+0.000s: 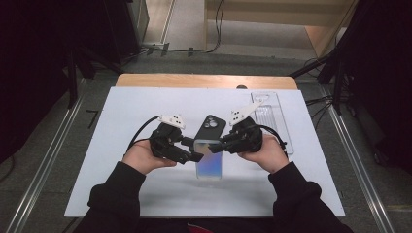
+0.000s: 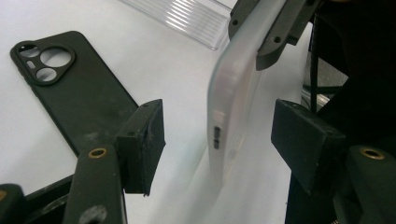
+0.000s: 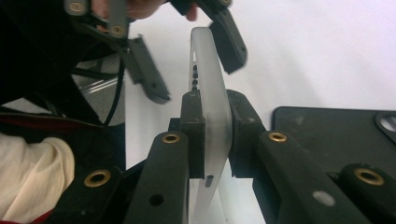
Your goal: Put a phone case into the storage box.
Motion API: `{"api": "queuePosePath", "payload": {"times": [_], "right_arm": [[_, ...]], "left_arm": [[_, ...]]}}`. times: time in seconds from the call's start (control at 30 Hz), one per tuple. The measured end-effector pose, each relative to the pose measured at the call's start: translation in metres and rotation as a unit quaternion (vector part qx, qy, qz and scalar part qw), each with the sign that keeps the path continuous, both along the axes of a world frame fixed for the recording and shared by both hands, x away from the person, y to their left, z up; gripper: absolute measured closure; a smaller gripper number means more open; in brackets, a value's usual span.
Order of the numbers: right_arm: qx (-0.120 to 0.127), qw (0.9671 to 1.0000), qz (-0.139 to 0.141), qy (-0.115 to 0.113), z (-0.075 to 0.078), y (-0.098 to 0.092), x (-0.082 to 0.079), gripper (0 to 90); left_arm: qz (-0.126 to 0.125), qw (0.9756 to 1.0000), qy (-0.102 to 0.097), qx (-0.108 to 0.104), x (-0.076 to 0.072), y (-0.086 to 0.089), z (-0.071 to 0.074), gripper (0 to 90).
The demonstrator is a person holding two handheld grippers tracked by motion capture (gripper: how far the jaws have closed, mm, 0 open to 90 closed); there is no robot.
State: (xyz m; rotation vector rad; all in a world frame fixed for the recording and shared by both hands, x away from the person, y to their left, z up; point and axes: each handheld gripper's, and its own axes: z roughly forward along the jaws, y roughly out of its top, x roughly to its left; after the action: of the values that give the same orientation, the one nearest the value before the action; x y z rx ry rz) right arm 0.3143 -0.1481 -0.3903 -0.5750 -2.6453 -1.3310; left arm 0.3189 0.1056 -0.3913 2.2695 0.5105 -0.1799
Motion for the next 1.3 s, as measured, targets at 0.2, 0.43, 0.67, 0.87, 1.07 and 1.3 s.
{"api": "queuePosePath", "payload": {"times": [0.2,0.43,0.67,0.87,1.07,1.3], "right_arm": [[0.006,0.9996,0.026,0.000,-0.001,0.003,-0.001,76.8],[0.006,0.9991,0.040,0.014,-0.003,0.006,-0.002,76.7],[0.037,0.9992,0.011,0.003,0.001,0.004,-0.004,50.4],[0.043,0.9970,-0.063,-0.011,0.007,0.001,-0.005,30.5],[0.040,0.9935,-0.107,0.008,0.003,-0.003,-0.001,27.0],[0.020,0.9891,-0.143,-0.029,-0.003,0.002,-0.003,0.0]], "left_arm": [[-0.031,0.9993,0.021,-0.008,-0.001,0.000,-0.004,62.2],[-0.061,0.9963,0.059,-0.010,-0.001,0.000,-0.008,80.4],[-0.035,0.9969,0.063,-0.031,0.001,0.007,-0.001,80.8],[-0.004,0.9963,0.081,-0.030,0.005,0.011,0.004,80.5],[0.042,0.9955,0.082,-0.022,0.007,0.015,0.010,80.4],[0.112,0.9903,0.081,-0.010,0.007,0.020,0.022,80.3]]}}
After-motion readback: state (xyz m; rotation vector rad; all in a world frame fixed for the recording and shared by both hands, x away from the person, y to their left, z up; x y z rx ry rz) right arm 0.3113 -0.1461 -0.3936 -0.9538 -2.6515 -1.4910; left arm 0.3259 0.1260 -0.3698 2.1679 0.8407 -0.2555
